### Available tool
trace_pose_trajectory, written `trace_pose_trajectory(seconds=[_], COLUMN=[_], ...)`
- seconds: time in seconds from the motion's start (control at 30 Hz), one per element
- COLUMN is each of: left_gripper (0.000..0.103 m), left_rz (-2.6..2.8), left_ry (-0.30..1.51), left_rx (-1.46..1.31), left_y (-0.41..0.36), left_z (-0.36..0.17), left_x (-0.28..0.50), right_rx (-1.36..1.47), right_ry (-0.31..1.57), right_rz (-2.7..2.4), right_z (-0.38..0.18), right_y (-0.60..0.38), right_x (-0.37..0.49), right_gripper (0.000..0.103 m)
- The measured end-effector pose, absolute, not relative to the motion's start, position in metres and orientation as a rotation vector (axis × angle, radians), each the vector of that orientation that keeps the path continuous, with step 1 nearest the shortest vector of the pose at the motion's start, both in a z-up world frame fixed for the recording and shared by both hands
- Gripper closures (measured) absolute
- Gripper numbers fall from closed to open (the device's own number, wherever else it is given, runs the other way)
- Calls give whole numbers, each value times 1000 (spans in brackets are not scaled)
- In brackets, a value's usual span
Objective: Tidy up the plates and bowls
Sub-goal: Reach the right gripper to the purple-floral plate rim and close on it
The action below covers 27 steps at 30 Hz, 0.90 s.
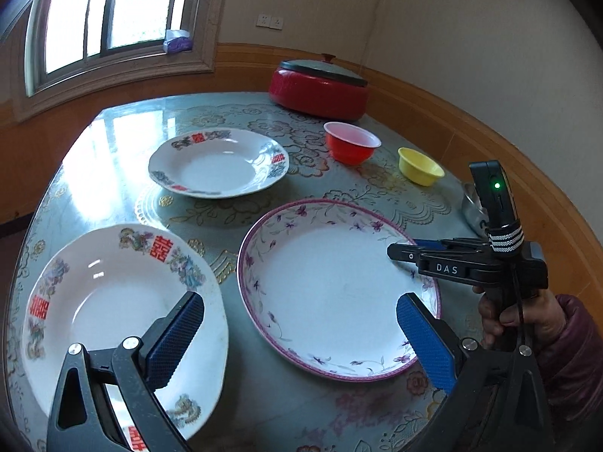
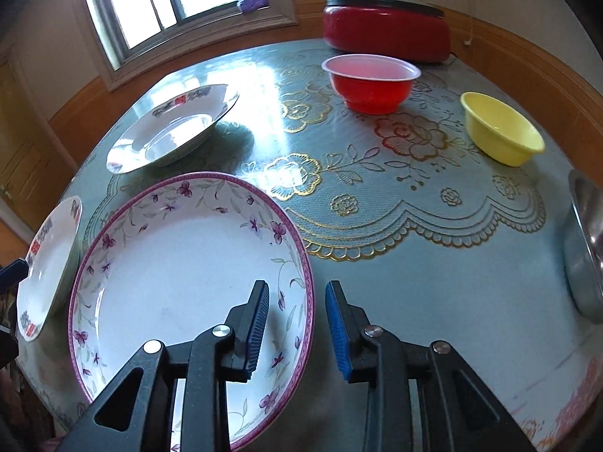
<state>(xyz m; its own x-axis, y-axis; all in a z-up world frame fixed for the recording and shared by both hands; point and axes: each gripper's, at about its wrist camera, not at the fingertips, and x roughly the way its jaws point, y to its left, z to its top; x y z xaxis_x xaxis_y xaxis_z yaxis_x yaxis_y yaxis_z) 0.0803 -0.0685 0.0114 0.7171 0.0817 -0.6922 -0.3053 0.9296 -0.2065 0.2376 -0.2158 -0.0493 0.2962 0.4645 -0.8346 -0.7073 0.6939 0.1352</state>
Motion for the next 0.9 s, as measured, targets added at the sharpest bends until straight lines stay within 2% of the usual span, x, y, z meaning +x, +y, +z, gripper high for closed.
trace_pose_trajectory(seconds=[0.2, 0.33, 0.53, 0.7, 0.8, 0.9], left_gripper=[0, 0, 0, 2, 6, 7], left_rz=[273, 219, 143, 95, 87, 108], left_ry=[821, 838, 840, 838, 842, 843], left_rx=[-365, -370, -370, -365, -376, -361], left_y=[-76, -79, -78, -71, -70, -75], left_z=[-3, -4, -3, -6, -7, -5], left_x=[76, 75, 81, 87, 95, 99], right_rx=[-336, -371, -515, -421, -373, -370], right_ry=[940, 913, 867, 935, 947, 955], right_rz=[877, 884, 760, 727, 720, 728], right_z=[-44, -43, -42, -41, -43, -42], right_y=[-217, -220, -223, -244, -252, -250], right_x=[237, 235, 229, 242, 246, 252], right_gripper=[83, 85, 85, 85, 78, 78])
